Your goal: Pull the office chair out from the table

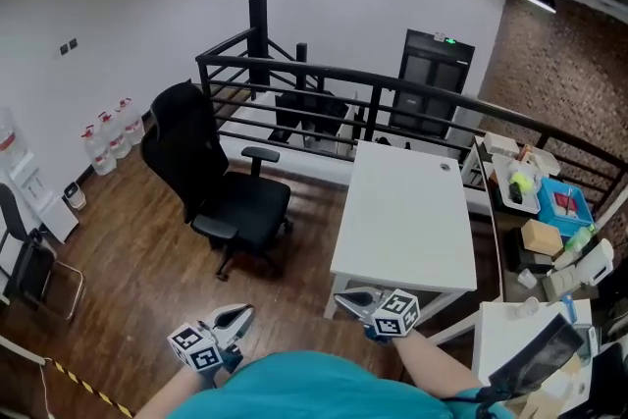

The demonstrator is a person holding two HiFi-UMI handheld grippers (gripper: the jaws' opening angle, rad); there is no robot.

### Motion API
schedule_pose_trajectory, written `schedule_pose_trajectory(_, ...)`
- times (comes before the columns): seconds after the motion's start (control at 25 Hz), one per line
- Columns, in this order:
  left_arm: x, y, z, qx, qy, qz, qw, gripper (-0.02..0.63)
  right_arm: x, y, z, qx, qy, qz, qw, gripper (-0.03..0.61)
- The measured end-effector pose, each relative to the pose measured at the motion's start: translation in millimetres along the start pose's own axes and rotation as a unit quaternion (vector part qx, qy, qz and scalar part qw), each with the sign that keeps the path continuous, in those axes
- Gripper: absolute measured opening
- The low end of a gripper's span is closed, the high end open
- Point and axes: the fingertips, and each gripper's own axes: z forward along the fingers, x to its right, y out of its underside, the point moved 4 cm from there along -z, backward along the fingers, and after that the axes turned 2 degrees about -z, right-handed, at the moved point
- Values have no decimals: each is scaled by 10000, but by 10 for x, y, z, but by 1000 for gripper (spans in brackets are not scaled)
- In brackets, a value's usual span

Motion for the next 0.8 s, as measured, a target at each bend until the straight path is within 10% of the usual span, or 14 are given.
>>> schedule_pose_trajectory(0.8,1270,-484,-2694,-247,719,24,9971,20,-3407,-403,407,-160,539,-187,9982,0)
